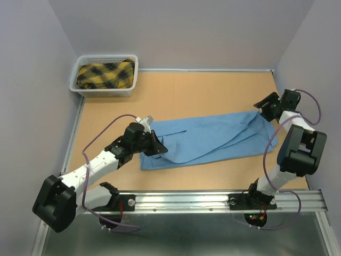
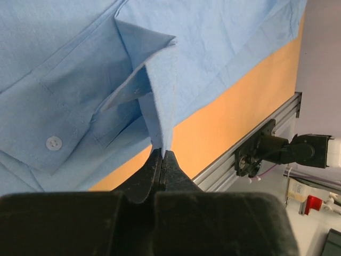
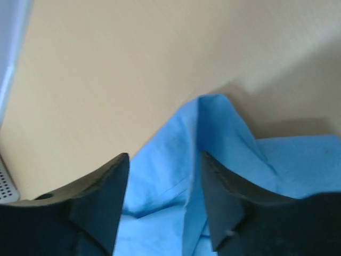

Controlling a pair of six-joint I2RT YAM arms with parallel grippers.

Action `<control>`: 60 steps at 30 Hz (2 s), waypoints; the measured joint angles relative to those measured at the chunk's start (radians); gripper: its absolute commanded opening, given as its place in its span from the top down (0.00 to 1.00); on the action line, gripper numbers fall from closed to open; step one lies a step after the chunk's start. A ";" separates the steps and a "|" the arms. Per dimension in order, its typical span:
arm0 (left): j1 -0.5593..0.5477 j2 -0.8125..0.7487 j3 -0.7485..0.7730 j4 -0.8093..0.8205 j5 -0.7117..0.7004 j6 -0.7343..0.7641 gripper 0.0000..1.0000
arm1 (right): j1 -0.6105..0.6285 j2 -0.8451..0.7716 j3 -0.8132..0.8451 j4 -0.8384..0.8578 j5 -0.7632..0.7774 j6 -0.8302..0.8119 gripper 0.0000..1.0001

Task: Fold and stack the long sleeve shirts
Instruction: Fold the shirt

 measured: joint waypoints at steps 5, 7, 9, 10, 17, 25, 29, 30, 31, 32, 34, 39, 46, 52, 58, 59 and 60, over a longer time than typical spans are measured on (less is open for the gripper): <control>0.000 -0.029 0.006 0.000 -0.027 0.005 1.00 | 0.005 -0.195 -0.042 0.006 0.003 -0.005 0.34; -0.001 -0.028 0.014 0.000 -0.033 0.004 0.89 | 0.010 -0.253 -0.072 0.008 0.006 -0.001 0.34; -0.005 -0.025 0.027 0.000 -0.035 0.005 0.84 | 0.016 -0.294 -0.106 0.007 0.010 0.005 0.34; -0.008 -0.023 0.036 -0.001 -0.034 0.005 0.82 | 0.021 -0.313 -0.129 0.006 0.018 0.008 0.34; -0.013 -0.135 0.052 -0.138 -0.145 -0.019 0.29 | 0.028 -0.338 -0.238 -0.037 0.061 0.018 0.35; -0.013 -0.223 0.086 -0.251 -0.325 0.016 0.26 | 0.060 -0.339 -0.248 -0.055 0.098 0.018 0.36; -0.013 -0.009 0.214 -0.197 -0.276 0.157 0.25 | 0.068 -0.340 -0.251 -0.055 0.101 0.021 0.38; -0.013 0.071 0.261 -0.173 -0.252 0.212 0.25 | 0.068 -0.340 -0.253 -0.055 0.102 0.025 0.38; -0.013 0.138 0.305 -0.160 -0.230 0.254 0.25 | 0.068 -0.340 -0.254 -0.056 0.105 0.029 0.38; -0.013 0.206 0.360 -0.159 -0.204 0.298 0.25 | 0.068 -0.340 -0.255 -0.057 0.108 0.031 0.38; -0.018 0.361 0.502 -0.134 -0.154 0.383 0.29 | 0.068 -0.344 -0.255 -0.063 0.112 0.040 0.39; -0.034 0.638 0.787 -0.069 -0.036 0.490 0.36 | 0.068 -0.352 -0.255 -0.069 0.111 0.049 0.39; -0.068 0.966 1.048 -0.054 0.090 0.512 0.40 | 0.080 -0.349 -0.255 -0.077 0.119 0.055 0.39; -0.101 1.114 1.121 -0.060 0.121 0.499 0.41 | 0.093 -0.317 -0.255 -0.079 0.125 0.056 0.40; -0.113 1.164 1.157 -0.055 0.119 0.485 0.40 | 0.102 -0.281 -0.255 -0.084 0.133 0.055 0.41; -0.112 1.165 1.158 -0.054 0.112 0.485 0.40 | 0.105 -0.274 -0.255 -0.084 0.135 0.055 0.42; -0.112 1.165 1.159 -0.051 0.102 0.486 0.40 | 0.107 -0.268 -0.255 -0.084 0.136 0.054 0.42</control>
